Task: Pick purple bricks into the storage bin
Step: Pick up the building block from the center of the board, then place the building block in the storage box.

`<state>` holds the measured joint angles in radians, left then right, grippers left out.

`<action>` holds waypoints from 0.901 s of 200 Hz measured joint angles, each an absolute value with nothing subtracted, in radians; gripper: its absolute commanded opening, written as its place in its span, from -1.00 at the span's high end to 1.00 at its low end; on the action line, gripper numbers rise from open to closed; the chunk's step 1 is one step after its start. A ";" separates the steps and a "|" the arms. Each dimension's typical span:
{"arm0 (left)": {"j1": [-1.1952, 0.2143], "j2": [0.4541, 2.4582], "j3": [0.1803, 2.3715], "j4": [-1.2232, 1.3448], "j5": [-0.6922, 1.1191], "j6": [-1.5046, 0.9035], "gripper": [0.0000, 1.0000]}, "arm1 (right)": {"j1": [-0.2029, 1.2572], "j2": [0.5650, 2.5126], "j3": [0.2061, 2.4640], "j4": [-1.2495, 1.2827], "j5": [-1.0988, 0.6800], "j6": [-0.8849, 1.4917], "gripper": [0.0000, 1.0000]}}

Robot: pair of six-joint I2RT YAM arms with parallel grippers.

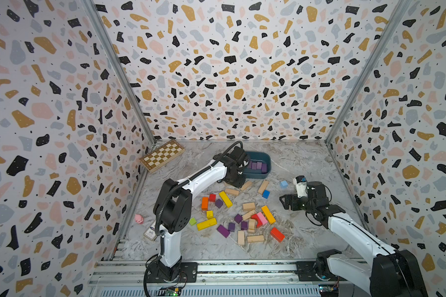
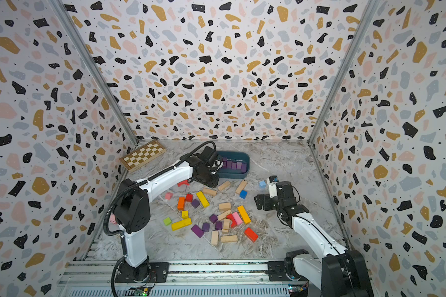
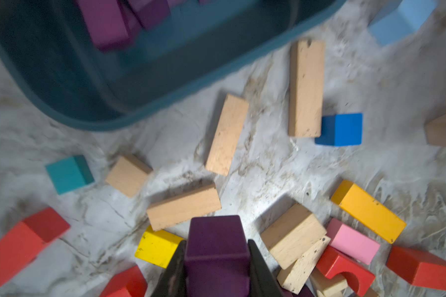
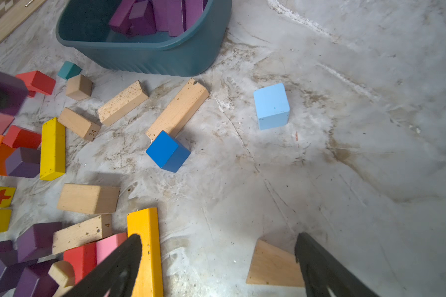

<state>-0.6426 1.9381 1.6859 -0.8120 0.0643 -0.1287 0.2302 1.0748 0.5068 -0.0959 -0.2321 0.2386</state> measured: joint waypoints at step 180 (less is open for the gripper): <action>-0.532 2.370 2.236 -0.961 0.061 -0.058 0.91 | 0.218 1.083 0.506 -0.096 -0.239 0.239 -0.88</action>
<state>-0.5320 2.3695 2.2360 -0.9607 0.0608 -0.0578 0.2176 1.0832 0.5064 -0.0959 -0.2386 0.2386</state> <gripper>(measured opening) 0.293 0.941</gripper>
